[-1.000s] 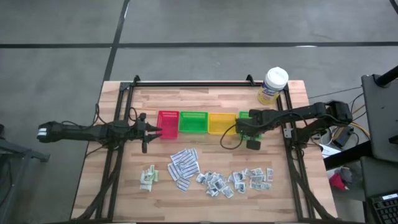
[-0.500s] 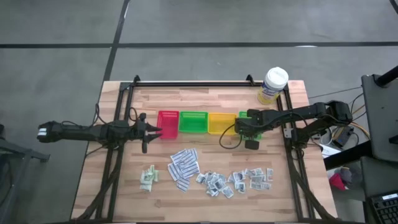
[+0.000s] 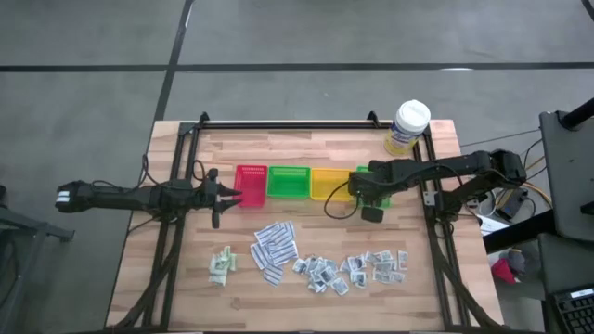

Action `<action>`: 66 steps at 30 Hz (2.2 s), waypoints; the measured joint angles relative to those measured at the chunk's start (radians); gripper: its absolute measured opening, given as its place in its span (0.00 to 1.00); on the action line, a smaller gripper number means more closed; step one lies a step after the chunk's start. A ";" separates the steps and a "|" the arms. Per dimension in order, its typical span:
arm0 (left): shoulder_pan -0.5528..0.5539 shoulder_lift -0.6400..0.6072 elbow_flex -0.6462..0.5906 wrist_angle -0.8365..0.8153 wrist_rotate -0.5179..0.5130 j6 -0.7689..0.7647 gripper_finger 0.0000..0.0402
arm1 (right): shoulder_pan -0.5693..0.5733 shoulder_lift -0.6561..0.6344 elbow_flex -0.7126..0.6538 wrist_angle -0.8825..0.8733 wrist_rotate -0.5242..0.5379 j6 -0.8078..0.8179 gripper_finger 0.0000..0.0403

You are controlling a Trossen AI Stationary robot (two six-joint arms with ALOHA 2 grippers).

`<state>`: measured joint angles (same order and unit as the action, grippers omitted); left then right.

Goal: Pick & Place First Aid Supplies
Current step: Put the blue alcohol pad into the right green bin

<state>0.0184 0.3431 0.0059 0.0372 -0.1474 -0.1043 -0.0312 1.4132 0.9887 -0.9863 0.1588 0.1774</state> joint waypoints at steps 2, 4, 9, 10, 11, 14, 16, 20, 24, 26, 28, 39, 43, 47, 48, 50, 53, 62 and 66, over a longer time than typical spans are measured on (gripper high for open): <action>0.000 0.000 0.000 0.000 0.000 0.000 0.28 | 0.016 0.000 0.019 0.007 -0.069 0.008 0.22; 0.000 0.000 0.000 0.000 0.000 0.000 0.28 | 0.038 0.000 0.030 0.017 -0.116 0.032 0.20; 0.000 0.000 0.000 0.000 0.000 0.000 0.28 | 0.132 0.000 0.032 0.072 -0.141 0.052 0.14; 0.000 0.000 0.000 0.000 0.000 0.000 0.28 | 0.155 0.000 0.029 0.087 -0.144 0.052 0.12; 0.000 0.000 0.000 0.000 0.000 0.000 0.28 | 0.179 0.000 0.027 0.096 -0.145 0.052 0.11; 0.000 0.000 0.000 0.000 0.000 0.000 0.28 | 0.247 0.000 0.023 0.126 -0.144 0.054 0.06; 0.000 0.000 0.000 0.000 0.000 0.000 0.28 | 0.292 0.000 0.022 0.156 -0.144 0.066 0.03; 0.000 0.000 0.000 0.000 0.000 0.000 0.28 | 0.372 0.000 0.022 0.211 -0.144 0.108 0.02; 0.000 0.000 0.000 0.000 0.000 0.000 0.28 | 0.438 0.000 0.021 0.235 -0.141 0.112 0.02; 0.000 0.000 0.000 0.000 0.000 0.000 0.28 | 0.462 0.000 0.021 0.245 -0.141 0.125 0.02; 0.000 0.000 0.000 0.000 0.000 0.000 0.28 | 0.475 0.000 0.021 0.245 -0.141 0.153 0.02; 0.000 0.000 0.000 0.000 0.000 0.000 0.28 | 0.496 0.001 0.017 0.264 -0.137 0.173 0.02; 0.000 0.000 0.000 0.000 0.000 0.000 0.28 | 0.496 0.001 0.016 0.265 -0.138 0.166 0.02; 0.000 0.000 0.000 0.000 0.000 0.000 0.28 | 0.496 0.001 0.016 0.269 -0.137 0.169 0.02; 0.000 0.000 0.000 0.000 0.000 0.000 0.28 | 0.496 0.002 0.016 0.269 -0.136 0.175 0.02; 0.000 0.000 0.000 0.000 0.000 0.000 0.28 | 0.496 0.009 0.016 0.270 -0.136 0.189 0.02; 0.000 0.000 0.000 0.000 0.000 0.000 0.28 | 0.496 0.038 0.016 0.274 -0.138 0.224 0.02; 0.000 0.000 0.000 0.000 0.000 0.000 0.28 | 0.500 0.181 0.017 0.277 -0.167 0.229 0.15; 0.000 0.000 0.000 0.000 0.000 0.000 0.28 | 0.500 0.214 0.018 0.288 -0.167 0.226 0.24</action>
<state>0.0182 0.3428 0.0059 0.0368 -0.1474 -0.1040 0.4690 1.6270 1.0064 -0.6987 -0.0082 0.4034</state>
